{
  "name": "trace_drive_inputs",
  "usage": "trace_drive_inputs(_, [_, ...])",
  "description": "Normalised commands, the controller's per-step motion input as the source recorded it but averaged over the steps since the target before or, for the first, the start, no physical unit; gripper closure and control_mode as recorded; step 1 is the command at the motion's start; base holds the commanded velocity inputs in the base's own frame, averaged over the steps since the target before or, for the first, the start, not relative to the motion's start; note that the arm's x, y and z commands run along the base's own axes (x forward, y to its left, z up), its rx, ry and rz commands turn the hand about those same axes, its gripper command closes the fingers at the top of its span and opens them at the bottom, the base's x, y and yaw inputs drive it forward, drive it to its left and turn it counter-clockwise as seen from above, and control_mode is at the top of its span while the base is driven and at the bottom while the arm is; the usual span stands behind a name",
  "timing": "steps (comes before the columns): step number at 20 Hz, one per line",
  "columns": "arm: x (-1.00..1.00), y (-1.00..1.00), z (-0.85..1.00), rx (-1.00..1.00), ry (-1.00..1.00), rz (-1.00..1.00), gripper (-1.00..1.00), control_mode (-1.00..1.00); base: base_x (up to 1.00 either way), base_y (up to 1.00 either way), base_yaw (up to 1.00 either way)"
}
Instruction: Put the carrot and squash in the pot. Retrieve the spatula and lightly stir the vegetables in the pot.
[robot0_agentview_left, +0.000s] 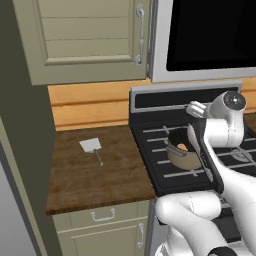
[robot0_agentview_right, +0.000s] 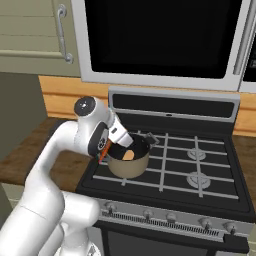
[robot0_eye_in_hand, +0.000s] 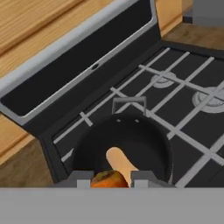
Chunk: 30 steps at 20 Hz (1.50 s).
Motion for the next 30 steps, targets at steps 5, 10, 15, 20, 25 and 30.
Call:
trace_drive_inputs(5, [0.78,-0.42,-0.18,0.09,0.01,-0.1,1.0,-1.0,0.0,0.0,0.0])
trace_drive_inputs(10, [0.7,-0.15,-0.34,0.02,0.0,-0.13,1.0,-1.0,0.0,0.0,0.0])
trace_drive_inputs(15, [0.55,-0.12,-0.4,0.03,0.01,-0.12,1.0,-1.0,0.0,0.0,0.0])
trace_drive_inputs(20, [0.52,-0.17,-0.49,0.05,0.02,-0.09,1.0,-1.0,0.0,0.0,0.0])
trace_drive_inputs(25, [0.44,-0.02,-0.33,0.01,0.01,-0.07,1.0,-1.0,0.0,0.0,0.0])
trace_drive_inputs(30, [0.22,-0.01,-0.28,0.0,0.0,-0.05,1.0,-1.0,0.0,0.0,0.0])
